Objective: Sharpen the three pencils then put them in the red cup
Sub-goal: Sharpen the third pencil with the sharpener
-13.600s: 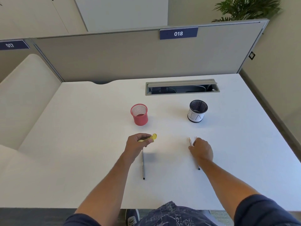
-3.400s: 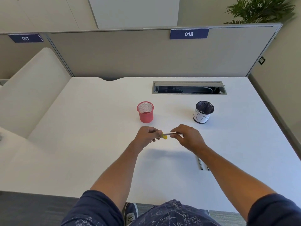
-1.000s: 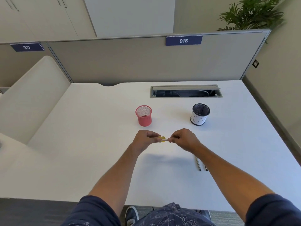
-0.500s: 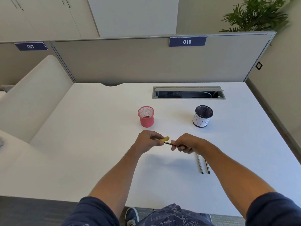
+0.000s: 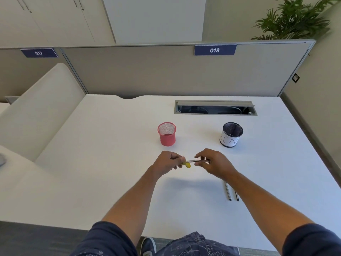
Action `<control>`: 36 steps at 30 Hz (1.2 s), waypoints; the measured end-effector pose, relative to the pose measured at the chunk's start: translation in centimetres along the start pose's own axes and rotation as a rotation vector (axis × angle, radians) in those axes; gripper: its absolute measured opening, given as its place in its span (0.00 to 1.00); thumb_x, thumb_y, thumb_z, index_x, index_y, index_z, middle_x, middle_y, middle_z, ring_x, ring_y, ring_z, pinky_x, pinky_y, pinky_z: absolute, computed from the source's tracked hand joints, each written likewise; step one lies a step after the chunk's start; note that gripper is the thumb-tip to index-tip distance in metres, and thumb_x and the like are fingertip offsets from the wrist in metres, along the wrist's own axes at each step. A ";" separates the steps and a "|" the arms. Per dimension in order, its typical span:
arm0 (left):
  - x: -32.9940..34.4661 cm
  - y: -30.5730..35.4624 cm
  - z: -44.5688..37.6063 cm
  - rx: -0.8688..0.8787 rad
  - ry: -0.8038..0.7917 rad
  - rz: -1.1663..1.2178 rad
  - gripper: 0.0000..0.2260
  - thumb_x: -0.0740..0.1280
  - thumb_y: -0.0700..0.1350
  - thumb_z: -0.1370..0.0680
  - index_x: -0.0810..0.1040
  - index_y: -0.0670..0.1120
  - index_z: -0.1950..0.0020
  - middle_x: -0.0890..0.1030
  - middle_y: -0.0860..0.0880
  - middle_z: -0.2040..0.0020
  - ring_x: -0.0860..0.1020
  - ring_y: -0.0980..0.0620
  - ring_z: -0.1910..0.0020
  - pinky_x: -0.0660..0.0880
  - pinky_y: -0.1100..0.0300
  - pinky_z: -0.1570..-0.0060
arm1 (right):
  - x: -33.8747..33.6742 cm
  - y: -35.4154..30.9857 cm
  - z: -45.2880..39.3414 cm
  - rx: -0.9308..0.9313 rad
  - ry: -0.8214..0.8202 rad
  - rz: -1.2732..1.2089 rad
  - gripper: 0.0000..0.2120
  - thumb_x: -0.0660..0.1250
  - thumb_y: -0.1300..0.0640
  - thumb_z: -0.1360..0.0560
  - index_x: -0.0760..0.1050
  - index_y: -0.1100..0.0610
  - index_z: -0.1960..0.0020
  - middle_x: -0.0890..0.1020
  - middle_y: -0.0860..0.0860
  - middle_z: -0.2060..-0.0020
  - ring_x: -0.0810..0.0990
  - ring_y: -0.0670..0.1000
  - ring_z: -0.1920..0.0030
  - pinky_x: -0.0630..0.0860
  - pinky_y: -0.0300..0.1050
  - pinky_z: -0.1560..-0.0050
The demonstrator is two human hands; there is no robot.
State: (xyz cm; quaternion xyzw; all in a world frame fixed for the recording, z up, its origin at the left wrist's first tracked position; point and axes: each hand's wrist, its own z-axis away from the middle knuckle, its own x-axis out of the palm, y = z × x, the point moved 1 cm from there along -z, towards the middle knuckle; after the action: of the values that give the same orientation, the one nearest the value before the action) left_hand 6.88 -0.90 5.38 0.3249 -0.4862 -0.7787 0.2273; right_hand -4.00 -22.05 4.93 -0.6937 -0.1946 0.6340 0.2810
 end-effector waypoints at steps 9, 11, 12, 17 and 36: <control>-0.2 -0.4 -0.5 0.010 0.021 0.002 0.12 0.80 0.39 0.30 0.88 0.41 0.48 0.87 0.41 0.53 0.83 0.53 0.57 0.79 0.57 0.49 | 0.0 -0.9 -0.4 0.188 -0.063 -0.015 0.07 0.72 0.48 0.23 0.84 0.48 0.59 0.80 0.44 0.69 0.74 0.45 0.67 0.69 0.43 0.65; -0.4 -0.5 -0.6 0.020 0.027 -0.028 0.13 0.82 0.41 0.34 0.88 0.44 0.50 0.88 0.43 0.54 0.84 0.51 0.56 0.80 0.51 0.44 | 0.0 -1.1 -0.8 0.270 -0.170 -0.160 0.09 0.72 0.49 0.24 0.86 0.51 0.60 0.77 0.46 0.72 0.70 0.47 0.71 0.66 0.42 0.67; -0.5 -0.5 -0.6 0.025 0.028 -0.043 0.14 0.82 0.41 0.35 0.89 0.46 0.50 0.88 0.45 0.55 0.84 0.52 0.57 0.80 0.52 0.44 | -0.1 -1.2 -0.9 0.301 -0.219 -0.236 0.10 0.73 0.49 0.24 0.86 0.53 0.60 0.76 0.48 0.73 0.69 0.48 0.71 0.66 0.41 0.68; -0.2 0.0 -0.5 0.061 0.019 -0.109 0.13 0.82 0.36 0.35 0.89 0.47 0.52 0.86 0.52 0.62 0.81 0.59 0.63 0.77 0.67 0.56 | -1.0 -0.7 -0.8 0.537 -0.512 -0.547 0.14 0.70 0.49 0.21 0.86 0.60 0.54 0.68 0.51 0.72 0.59 0.49 0.73 0.54 0.38 0.73; -0.3 -0.1 -0.4 -0.118 0.002 0.158 0.15 0.73 0.50 0.21 0.87 0.37 0.53 0.83 0.43 0.65 0.66 0.52 0.72 0.64 0.62 0.68 | 0.8 -0.3 -0.4 -0.372 0.300 0.271 0.03 0.75 0.52 0.25 0.84 0.51 0.54 0.82 0.46 0.65 0.79 0.52 0.66 0.74 0.44 0.71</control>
State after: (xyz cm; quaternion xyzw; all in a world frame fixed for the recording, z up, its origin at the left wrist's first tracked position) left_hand 7.38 -0.95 5.22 0.2723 -0.4633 -0.7853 0.3075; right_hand -3.52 -21.38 4.55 -0.8391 -0.1694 0.5095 0.0868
